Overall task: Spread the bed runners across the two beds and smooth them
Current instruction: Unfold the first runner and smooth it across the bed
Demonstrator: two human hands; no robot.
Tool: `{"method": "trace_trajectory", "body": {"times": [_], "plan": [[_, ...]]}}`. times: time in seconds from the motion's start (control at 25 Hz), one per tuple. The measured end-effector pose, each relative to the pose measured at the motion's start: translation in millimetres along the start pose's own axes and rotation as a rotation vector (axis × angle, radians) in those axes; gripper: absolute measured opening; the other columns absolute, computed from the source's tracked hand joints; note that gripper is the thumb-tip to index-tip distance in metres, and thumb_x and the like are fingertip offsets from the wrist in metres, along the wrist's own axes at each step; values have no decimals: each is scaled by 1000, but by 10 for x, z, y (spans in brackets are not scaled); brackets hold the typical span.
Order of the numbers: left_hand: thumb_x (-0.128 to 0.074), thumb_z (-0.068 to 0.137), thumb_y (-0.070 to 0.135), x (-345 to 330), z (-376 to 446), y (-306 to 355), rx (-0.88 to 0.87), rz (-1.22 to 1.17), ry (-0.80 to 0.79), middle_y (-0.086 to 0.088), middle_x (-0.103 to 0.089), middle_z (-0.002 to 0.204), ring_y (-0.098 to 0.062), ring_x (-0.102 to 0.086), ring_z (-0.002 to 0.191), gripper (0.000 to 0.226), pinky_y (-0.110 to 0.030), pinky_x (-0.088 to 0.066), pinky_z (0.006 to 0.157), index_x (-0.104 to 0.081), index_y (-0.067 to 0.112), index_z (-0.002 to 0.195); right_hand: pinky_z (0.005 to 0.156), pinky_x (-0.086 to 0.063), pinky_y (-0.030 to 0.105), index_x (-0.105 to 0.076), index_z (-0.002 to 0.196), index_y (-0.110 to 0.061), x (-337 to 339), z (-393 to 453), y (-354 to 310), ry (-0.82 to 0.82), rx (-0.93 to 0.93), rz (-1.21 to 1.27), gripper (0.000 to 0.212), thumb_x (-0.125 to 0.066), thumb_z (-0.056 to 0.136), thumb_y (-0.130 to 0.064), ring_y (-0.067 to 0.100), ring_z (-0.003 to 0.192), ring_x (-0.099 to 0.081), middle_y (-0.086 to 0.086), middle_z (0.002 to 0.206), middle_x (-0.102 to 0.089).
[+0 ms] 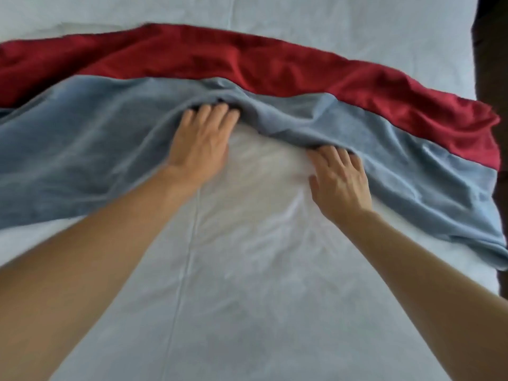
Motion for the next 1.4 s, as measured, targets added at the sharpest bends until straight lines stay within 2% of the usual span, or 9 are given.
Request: {"method": "trace_trajectory", "body": {"times": [0.4, 0.52, 0.68, 0.84, 0.96, 1.08, 1.16, 1.24, 1.4], "plan": [[-62, 83, 24, 92, 507, 662, 33, 93, 59, -8, -50, 130, -33, -49, 113, 50, -45, -37, 88, -46, 15, 130, 74, -41, 45, -62, 124, -13, -14, 272, 524, 89, 36, -18, 41, -63, 83, -8, 33, 89, -55, 8, 105, -60], [-62, 84, 24, 17, 734, 718, 28, 157, 33, -8, -56, 117, -32, -52, 107, 40, -44, -37, 87, -53, 16, 122, 68, -41, 43, -66, 112, -12, -115, 400, 649, 95, -9, -7, 31, -68, 81, -8, 33, 85, -57, 9, 99, -61], [-60, 82, 19, -39, 934, 785, -43, 171, 44, -4, -61, 84, -30, -55, 82, 5, -42, -37, 75, -62, 17, 87, 56, -40, 36, -70, 82, -11, -146, 553, 775, 145, -26, 87, 8, -70, 76, -5, 33, 68, -59, 7, 76, -62], [-54, 89, 25, 95, 869, 766, -115, -56, 39, -5, -65, 74, -30, -57, 76, 20, -42, -31, 78, -67, 15, 76, 60, -44, 36, -69, 79, -13, -53, 478, 819, 161, -47, 202, 8, -61, 83, -11, 30, 69, -58, 3, 73, -63], [-52, 91, 29, 253, 597, 753, -161, -211, -55, 3, -60, 65, -24, -57, 72, 28, -41, -33, 83, -63, 20, 66, 67, -41, 36, -66, 81, -15, 57, 244, 750, 98, -40, 302, 9, -57, 84, -12, 28, 71, -56, 1, 72, -64], [-50, 93, 30, 215, 341, 807, -143, -336, -337, 7, -48, 53, -19, -49, 61, 38, -40, -37, 93, -46, 22, 56, 71, -32, 31, -62, 76, -14, 149, -92, 622, -25, 3, 369, 9, -56, 80, -9, 26, 66, -54, -1, 68, -61], [-51, 94, 30, 125, 201, 859, -83, -361, -512, 5, -53, 54, -17, -49, 65, 39, -37, -35, 99, -49, 21, 57, 70, -35, 33, -61, 73, -14, 182, -278, 545, -87, 38, 393, 11, -54, 78, -8, 24, 65, -53, -2, 66, -59], [-56, 93, 30, 126, 127, 925, -53, -328, -433, 5, -63, 66, -21, -55, 77, 29, -34, -33, 94, -63, 23, 66, 73, -41, 38, -63, 78, -14, 246, -374, 510, -84, 37, 369, 14, -50, 81, -10, 25, 70, -55, -2, 72, -61], [-66, 82, 23, 442, -222, 972, -26, -307, 54, 3, -58, 76, -24, -55, 78, 7, -38, -33, 76, -62, 18, 80, 67, -40, 40, -68, 90, -11, 485, -500, 218, 136, 195, 346, 12, -58, 85, -4, 27, 74, -55, 4, 82, -61]]}}
Point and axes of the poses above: each hand's wrist, its own z-axis towards the middle knuckle, its own x-axis out of the back of the hand, y = z × x, the point moved 7 cm from there along z, towards the middle knuckle
